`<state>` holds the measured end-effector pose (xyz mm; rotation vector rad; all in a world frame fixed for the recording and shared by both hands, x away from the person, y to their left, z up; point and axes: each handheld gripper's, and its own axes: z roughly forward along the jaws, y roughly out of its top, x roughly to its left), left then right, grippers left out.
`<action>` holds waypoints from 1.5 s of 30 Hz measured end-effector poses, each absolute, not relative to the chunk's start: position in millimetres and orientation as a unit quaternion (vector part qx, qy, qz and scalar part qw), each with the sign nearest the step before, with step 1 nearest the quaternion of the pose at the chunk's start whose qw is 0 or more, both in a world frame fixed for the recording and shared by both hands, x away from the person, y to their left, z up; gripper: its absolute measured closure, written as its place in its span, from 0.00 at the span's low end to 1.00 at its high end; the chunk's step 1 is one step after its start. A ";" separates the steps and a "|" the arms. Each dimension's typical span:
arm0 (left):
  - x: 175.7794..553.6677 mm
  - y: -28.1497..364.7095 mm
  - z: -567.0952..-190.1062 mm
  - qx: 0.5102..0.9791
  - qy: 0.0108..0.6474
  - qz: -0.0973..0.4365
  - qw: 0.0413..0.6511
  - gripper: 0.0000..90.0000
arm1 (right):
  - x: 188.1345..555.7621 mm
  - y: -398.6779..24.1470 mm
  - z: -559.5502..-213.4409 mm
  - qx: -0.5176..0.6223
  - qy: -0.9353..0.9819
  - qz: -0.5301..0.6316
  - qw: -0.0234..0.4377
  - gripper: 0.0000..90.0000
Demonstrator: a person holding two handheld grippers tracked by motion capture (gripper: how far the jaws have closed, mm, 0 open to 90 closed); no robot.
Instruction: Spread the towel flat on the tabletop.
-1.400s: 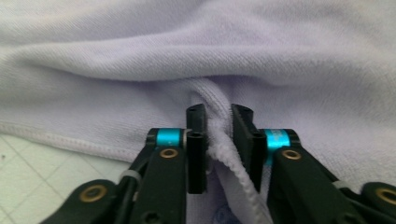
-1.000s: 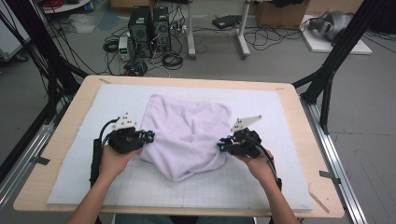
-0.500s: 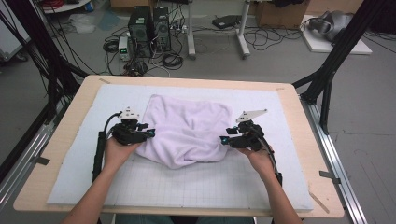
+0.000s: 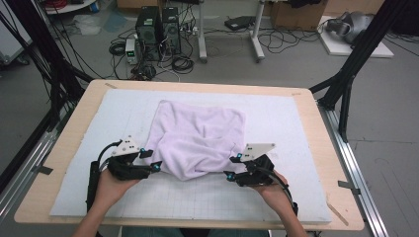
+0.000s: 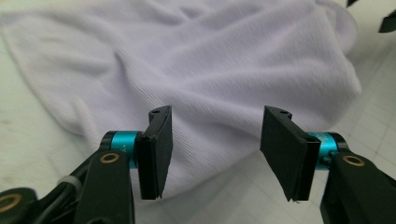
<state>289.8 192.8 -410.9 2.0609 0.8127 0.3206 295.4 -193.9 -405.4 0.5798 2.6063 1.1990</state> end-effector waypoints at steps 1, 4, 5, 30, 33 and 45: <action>290.6 189.8 -416.3 0.835 0.323 0.126 0.427 0.47 | 296.9 -190.9 -408.3 0.195 0.889 0.399 0.108 0.51; 296.1 182.3 -431.6 0.850 0.323 0.113 0.401 0.46 | 303.6 -181.6 -416.3 0.196 0.897 0.381 0.107 0.52; 298.1 180.2 -435.4 0.856 0.320 0.117 0.389 0.47 | 306.6 -178.8 -418.9 0.197 0.899 0.376 0.109 0.53; 370.3 192.1 -393.8 0.803 0.400 0.184 0.402 0.90 | 383.7 -205.5 -378.3 0.292 0.874 0.372 0.107 0.92; 388.2 187.7 -415.0 0.812 0.419 0.160 0.373 0.89 | 401.0 -204.2 -398.3 0.313 0.879 0.349 0.090 0.92; 373.0 205.6 -398.0 0.796 0.418 0.160 0.406 0.62 | 390.9 -210.6 -394.9 0.310 0.872 0.364 0.104 0.71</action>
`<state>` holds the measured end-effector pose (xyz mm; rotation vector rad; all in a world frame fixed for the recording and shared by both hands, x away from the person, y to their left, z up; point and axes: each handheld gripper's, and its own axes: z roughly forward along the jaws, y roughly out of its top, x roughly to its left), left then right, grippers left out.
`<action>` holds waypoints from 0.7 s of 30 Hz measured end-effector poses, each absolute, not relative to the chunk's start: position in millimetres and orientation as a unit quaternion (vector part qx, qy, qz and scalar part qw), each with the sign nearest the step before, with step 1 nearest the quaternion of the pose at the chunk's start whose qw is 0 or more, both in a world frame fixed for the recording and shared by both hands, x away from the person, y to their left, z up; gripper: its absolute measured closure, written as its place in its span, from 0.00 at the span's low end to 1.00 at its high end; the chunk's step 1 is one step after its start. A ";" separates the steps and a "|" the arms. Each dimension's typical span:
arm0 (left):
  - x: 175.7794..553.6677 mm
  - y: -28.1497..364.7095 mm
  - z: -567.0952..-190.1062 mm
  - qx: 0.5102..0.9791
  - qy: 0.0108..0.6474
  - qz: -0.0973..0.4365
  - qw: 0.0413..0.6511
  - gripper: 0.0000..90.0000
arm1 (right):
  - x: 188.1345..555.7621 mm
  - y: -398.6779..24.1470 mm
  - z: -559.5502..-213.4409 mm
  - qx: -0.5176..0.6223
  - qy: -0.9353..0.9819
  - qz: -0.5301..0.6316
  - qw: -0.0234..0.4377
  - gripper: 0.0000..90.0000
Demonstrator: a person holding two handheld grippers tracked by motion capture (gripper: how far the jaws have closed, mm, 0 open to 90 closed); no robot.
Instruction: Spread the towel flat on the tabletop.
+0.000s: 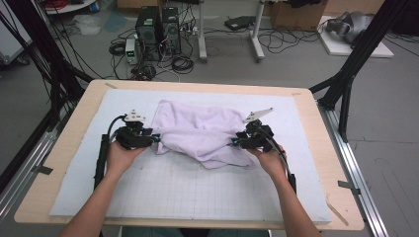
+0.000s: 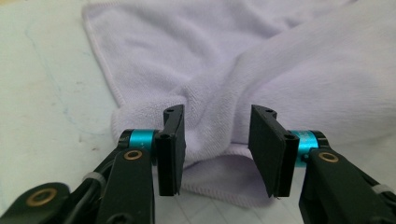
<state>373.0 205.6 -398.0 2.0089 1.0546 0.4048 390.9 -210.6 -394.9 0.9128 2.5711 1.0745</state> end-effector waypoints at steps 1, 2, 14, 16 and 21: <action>368.4 209.7 -393.3 0.793 0.418 0.164 0.412 0.60 | 386.6 -211.6 -391.2 0.306 0.872 0.365 0.110 0.70; 364.5 212.1 -390.5 0.789 0.419 0.168 0.417 0.58 | 374.7 -214.1 -381.2 0.292 0.869 0.381 0.117 0.69; 331.8 184.1 -416.1 0.818 0.368 0.143 0.419 0.59 | 337.7 -187.4 -401.2 0.206 0.906 0.353 0.112 0.58; 334.8 175.2 -419.4 0.821 0.362 0.143 0.418 0.58 | 340.4 -179.6 -407.0 0.203 0.909 0.341 0.129 0.54; 351.6 160.5 -420.4 0.787 0.391 0.129 0.459 0.60 | 349.7 -163.1 -416.5 0.196 0.912 0.334 0.136 0.69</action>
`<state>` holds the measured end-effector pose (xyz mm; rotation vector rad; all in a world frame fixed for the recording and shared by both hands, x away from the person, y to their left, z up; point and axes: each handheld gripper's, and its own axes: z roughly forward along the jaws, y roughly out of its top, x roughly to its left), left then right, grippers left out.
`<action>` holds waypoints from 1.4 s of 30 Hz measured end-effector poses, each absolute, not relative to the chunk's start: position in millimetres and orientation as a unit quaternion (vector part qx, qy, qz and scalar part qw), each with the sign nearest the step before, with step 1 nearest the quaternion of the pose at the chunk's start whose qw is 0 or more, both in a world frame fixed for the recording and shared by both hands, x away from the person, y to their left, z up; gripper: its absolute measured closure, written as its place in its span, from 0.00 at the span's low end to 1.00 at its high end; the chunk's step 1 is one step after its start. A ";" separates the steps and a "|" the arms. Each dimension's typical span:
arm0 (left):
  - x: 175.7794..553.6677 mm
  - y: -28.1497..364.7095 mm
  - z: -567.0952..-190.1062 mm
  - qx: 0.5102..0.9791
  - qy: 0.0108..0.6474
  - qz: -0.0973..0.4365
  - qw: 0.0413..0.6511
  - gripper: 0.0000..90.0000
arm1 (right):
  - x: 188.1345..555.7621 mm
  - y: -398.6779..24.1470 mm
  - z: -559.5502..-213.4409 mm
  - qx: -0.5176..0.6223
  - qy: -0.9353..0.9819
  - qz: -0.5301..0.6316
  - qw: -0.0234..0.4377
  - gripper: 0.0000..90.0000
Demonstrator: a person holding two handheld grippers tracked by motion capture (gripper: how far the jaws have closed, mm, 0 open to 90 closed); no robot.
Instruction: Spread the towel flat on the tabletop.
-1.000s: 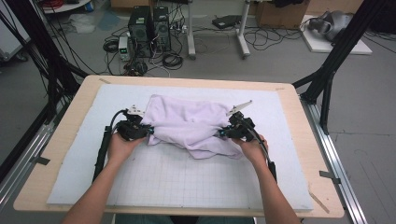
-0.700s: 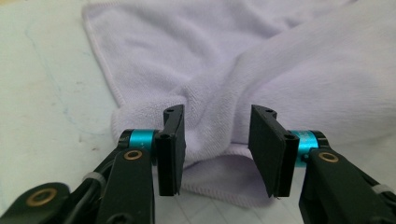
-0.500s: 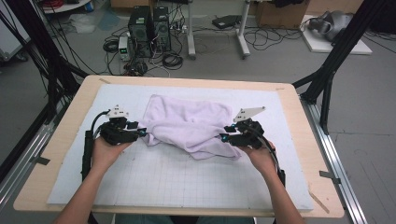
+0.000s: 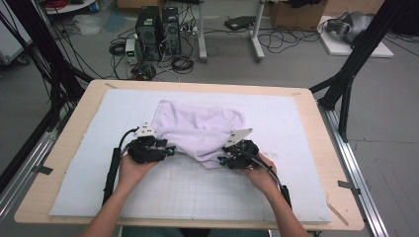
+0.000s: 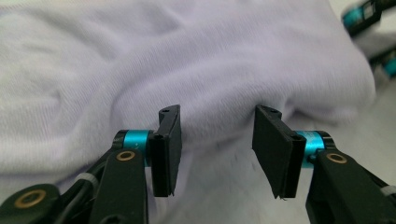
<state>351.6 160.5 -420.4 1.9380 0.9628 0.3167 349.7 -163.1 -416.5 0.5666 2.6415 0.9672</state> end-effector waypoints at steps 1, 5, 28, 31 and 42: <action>355.9 158.0 -421.0 0.790 0.393 0.125 0.453 0.63 | 350.6 -160.7 -417.8 0.193 0.914 0.329 0.139 0.73; 363.0 152.1 -421.9 0.805 0.381 0.135 0.434 0.90 | 346.0 -152.7 -416.4 0.162 0.921 0.325 0.139 0.92; 383.0 151.8 -391.6 0.793 0.398 0.170 0.429 0.68 | 391.3 -192.2 -394.7 0.272 0.876 0.381 0.114 0.94; 373.0 154.8 -385.6 0.792 0.386 0.181 0.437 0.65 | 405.9 -197.3 -409.8 0.302 0.873 0.370 0.096 0.94; 361.9 130.3 -410.6 0.836 0.332 0.152 0.409 0.72 | 385.8 -206.0 -396.5 0.282 0.874 0.379 0.110 0.70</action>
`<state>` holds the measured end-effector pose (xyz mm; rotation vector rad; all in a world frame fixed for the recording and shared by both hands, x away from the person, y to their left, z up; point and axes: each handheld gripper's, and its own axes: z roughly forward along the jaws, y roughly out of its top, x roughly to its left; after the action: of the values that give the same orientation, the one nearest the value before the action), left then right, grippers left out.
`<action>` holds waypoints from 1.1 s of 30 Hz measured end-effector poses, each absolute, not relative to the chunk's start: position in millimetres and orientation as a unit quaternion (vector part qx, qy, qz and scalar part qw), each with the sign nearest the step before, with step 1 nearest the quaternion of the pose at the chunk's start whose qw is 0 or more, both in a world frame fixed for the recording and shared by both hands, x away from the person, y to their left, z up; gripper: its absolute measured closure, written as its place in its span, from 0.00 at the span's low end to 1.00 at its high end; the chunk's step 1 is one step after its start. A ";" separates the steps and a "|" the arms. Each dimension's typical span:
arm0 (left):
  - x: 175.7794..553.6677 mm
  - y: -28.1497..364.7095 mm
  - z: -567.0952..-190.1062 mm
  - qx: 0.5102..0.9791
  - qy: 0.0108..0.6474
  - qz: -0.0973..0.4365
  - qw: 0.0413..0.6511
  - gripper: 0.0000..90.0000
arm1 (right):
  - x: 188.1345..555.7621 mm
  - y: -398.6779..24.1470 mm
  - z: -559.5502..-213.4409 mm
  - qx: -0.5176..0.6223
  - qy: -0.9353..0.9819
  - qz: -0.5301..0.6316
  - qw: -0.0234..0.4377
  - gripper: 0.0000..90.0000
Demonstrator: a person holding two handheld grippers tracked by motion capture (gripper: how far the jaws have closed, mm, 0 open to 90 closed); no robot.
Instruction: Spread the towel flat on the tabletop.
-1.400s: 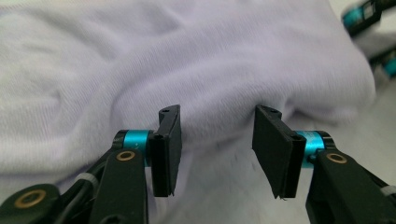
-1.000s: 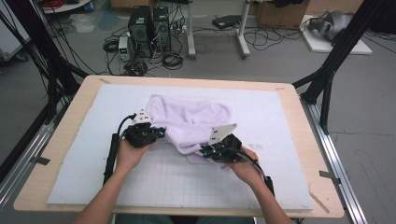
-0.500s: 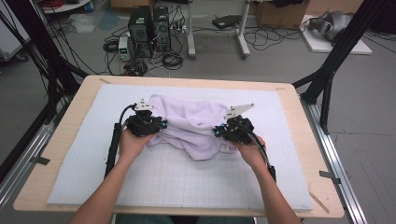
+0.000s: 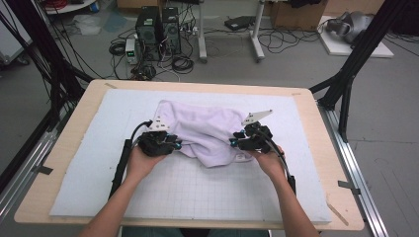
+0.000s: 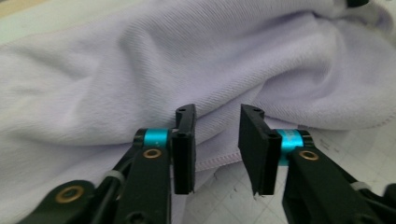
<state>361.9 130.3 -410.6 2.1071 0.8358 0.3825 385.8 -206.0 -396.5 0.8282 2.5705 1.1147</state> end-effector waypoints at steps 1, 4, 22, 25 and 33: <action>364.1 127.4 -413.7 0.837 0.334 0.151 0.406 0.70 | 382.5 -206.8 -397.0 0.274 0.877 0.379 0.113 0.68; 374.1 122.8 -422.5 0.831 0.352 0.144 0.406 0.66 | 378.8 -209.6 -402.8 0.271 0.884 0.363 0.117 0.67; 310.5 164.0 -354.1 0.829 0.279 0.187 0.447 0.95 | 327.0 -213.4 -364.7 0.199 0.878 0.427 0.077 0.91; 292.9 176.2 -335.2 0.828 0.266 0.187 0.457 0.95 | 301.9 -210.9 -345.5 0.173 0.873 0.451 0.074 0.91; 289.6 198.9 -334.8 0.828 0.281 0.155 0.459 0.63 | 278.7 -203.4 -326.8 0.121 0.872 0.469 0.073 0.70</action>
<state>289.6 198.9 -334.8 2.0399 0.6925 0.3826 278.7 -203.4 -326.8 0.3648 2.6192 1.4083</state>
